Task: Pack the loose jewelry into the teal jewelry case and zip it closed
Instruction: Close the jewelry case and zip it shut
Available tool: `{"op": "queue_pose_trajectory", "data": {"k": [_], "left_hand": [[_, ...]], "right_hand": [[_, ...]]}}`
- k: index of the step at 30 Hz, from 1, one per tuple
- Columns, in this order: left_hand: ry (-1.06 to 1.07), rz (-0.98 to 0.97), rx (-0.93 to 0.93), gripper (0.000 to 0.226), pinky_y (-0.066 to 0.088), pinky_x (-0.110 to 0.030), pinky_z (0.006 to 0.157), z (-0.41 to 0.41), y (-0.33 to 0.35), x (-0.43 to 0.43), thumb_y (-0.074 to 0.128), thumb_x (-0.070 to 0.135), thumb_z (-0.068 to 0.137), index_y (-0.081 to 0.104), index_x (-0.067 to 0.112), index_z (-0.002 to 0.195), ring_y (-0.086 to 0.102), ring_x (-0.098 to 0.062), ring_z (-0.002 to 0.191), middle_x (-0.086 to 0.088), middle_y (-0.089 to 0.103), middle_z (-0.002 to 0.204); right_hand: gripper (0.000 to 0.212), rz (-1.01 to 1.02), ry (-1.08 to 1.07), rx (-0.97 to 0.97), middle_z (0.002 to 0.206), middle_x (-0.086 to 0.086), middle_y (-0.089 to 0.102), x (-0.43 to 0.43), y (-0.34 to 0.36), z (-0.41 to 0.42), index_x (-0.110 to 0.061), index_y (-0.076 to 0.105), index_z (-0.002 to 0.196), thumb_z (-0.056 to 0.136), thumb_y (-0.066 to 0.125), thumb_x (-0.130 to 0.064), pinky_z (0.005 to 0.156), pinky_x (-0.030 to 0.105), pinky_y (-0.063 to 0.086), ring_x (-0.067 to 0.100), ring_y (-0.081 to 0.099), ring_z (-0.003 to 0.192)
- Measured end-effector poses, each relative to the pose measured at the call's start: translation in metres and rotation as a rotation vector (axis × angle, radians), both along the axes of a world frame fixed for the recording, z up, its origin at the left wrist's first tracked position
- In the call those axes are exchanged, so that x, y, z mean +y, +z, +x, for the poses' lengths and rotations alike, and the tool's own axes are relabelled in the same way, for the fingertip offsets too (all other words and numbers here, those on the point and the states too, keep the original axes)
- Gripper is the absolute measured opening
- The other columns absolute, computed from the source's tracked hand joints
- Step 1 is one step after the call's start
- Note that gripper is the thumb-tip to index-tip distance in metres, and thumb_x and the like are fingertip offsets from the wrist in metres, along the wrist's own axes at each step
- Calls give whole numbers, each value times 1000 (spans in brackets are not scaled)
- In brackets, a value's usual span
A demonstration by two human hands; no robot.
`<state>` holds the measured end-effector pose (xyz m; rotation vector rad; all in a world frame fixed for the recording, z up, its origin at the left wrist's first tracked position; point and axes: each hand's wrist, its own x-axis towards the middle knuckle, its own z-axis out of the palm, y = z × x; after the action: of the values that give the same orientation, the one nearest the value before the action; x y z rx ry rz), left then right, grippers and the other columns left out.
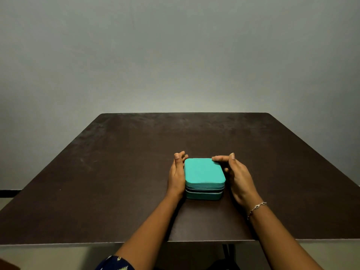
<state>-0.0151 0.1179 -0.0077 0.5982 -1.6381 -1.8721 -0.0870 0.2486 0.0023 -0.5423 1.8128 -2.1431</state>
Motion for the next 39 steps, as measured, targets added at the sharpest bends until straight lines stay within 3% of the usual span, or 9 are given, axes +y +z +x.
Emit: {"op": "queue_pose_trajectory", "data": {"k": [6,11,13,18,24,27,30,34,39], "left_hand": [[-45,-27,32,68,39,-40,105,0,1,2,22,60,81,49,16,126,53,-19,117,-9,52,131],[-58,64,42,70,37,-44,107,1,-1,1,21,67,85,49,18,127,50,-22,121,-8,48,136],[-71,114,60,62,37,-43,107,1,1,0,19,59,87,48,18,125,48,-22,122,-9,45,138],[-110,172,84,61,41,-36,101,0,2,0,16,51,93,42,13,132,48,-19,120,-5,40,141],[-127,181,98,60,52,-15,68,0,1,-2,12,48,96,45,9,128,58,-8,92,0,53,117],[-110,66,3,51,48,-28,84,-1,2,-13,23,41,99,55,5,118,58,-19,100,-9,60,113],[-162,-78,-68,27,47,-26,84,-6,4,-29,34,5,98,55,0,115,56,-22,101,-16,60,111],[-320,-213,-153,35,48,-33,90,-11,5,-46,36,-16,89,60,1,109,59,-24,102,-18,63,109],[-519,-385,-265,35,51,-10,69,-14,18,-52,41,-19,86,62,-4,111,64,-3,87,-11,65,106]], "right_hand": [[32,128,74,150,143,-3,40,0,-2,20,-27,52,121,96,32,-33,109,26,27,7,35,131],[65,279,103,272,152,-12,14,-6,-6,33,-36,29,137,81,30,-70,105,19,14,-3,14,133],[60,318,150,296,155,-10,7,-2,-3,32,-36,23,140,86,40,-57,103,16,14,-5,10,131],[98,586,341,479,152,-12,-21,17,-4,28,-45,1,139,71,71,-40,102,19,14,-2,-3,131],[103,557,270,542,154,-9,-12,16,-11,29,-45,6,139,68,79,-31,102,20,16,-2,1,131],[101,577,264,536,155,-7,-4,21,-12,23,-45,9,138,67,80,-30,105,21,16,-2,2,133],[101,570,279,535,154,-8,9,23,-14,18,-42,12,139,66,80,-31,110,25,20,7,11,140],[102,554,286,531,147,-13,15,21,-14,17,-42,13,139,65,81,-31,105,21,25,5,20,133],[93,564,285,559,144,-16,19,21,-15,14,-50,18,131,62,80,-38,106,24,27,5,23,131]]}}
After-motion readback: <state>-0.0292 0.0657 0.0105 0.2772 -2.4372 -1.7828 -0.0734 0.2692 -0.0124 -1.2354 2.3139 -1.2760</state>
